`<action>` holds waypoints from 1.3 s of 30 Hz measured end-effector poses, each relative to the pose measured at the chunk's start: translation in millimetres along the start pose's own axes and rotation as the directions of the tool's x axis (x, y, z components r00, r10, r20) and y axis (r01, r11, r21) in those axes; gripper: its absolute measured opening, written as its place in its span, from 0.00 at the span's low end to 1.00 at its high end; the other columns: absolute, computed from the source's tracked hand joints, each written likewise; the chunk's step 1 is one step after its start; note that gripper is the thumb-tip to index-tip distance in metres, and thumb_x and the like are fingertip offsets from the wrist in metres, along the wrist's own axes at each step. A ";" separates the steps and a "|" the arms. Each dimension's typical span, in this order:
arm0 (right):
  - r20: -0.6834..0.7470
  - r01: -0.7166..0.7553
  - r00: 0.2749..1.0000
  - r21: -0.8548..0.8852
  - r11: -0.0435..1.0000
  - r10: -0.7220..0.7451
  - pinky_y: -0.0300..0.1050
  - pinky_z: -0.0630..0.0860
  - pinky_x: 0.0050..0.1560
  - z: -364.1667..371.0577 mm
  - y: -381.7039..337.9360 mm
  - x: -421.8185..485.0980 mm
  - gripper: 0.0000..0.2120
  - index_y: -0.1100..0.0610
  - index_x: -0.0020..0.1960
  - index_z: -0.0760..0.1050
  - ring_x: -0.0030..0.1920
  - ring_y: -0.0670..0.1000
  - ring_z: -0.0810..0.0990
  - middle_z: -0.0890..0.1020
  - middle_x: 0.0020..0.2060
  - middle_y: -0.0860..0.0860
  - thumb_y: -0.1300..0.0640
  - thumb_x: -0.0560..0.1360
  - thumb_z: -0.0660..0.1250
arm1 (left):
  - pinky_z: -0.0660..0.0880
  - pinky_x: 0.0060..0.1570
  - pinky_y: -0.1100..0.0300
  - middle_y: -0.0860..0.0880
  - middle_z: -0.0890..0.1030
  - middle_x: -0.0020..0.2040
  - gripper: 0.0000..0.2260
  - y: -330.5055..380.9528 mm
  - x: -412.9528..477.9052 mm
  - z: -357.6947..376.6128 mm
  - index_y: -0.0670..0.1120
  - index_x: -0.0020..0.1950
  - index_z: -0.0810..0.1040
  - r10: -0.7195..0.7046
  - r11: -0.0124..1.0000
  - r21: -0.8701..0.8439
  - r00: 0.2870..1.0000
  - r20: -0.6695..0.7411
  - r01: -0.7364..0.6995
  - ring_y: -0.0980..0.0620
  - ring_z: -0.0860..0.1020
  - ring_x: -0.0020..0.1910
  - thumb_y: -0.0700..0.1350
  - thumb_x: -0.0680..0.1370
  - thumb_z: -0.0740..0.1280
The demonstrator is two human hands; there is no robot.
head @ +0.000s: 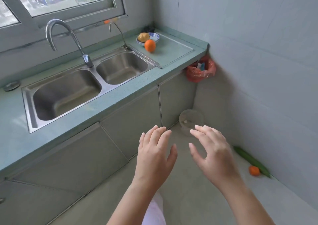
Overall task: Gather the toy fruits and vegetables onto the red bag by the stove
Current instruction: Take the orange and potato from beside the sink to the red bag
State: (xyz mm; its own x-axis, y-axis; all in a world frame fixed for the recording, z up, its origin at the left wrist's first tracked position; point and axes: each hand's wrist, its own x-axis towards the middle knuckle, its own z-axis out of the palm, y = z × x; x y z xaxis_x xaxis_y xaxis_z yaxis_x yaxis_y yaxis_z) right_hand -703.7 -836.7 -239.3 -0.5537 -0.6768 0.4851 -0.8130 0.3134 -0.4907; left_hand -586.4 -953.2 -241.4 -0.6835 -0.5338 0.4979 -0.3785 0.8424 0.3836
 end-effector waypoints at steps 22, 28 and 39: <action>0.090 0.112 0.990 -0.077 0.991 -0.105 0.52 0.71 0.58 173.5 5.6 318.2 0.17 0.59 0.54 0.78 0.56 0.52 0.73 0.80 0.53 0.54 0.50 0.73 0.59 | 0.73 0.54 0.43 0.44 0.79 0.54 0.16 -220.3 270.9 62.5 0.40 0.55 0.78 -0.115 0.991 -0.071 0.991 -0.063 0.111 0.42 0.75 0.56 0.48 0.74 0.60; 0.102 0.099 0.991 -0.085 0.991 -0.090 0.54 0.73 0.57 191.6 17.8 351.0 0.18 0.59 0.54 0.78 0.54 0.55 0.76 0.80 0.53 0.55 0.50 0.72 0.59 | 0.73 0.54 0.42 0.45 0.79 0.55 0.16 -239.8 298.6 73.9 0.41 0.55 0.77 -0.137 0.989 -0.063 0.990 -0.023 0.136 0.42 0.74 0.57 0.49 0.74 0.60; 0.169 0.145 0.975 0.003 0.989 -0.143 0.45 0.66 0.60 238.5 58.6 431.4 0.18 0.59 0.56 0.77 0.56 0.52 0.74 0.80 0.53 0.54 0.50 0.73 0.59 | 0.73 0.55 0.48 0.45 0.79 0.54 0.16 -272.3 360.1 112.8 0.41 0.55 0.77 -0.211 0.978 -0.014 0.976 -0.050 0.210 0.43 0.76 0.54 0.48 0.73 0.60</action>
State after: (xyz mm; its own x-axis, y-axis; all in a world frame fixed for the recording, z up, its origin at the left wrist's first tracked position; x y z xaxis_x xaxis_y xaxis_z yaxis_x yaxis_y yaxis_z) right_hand -947.2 -1269.2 -231.3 -0.3929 -0.8175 0.4211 -0.8843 0.2102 -0.4170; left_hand -799.9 -1366.5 -254.3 -0.5563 -0.7024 0.4439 -0.5049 0.7101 0.4908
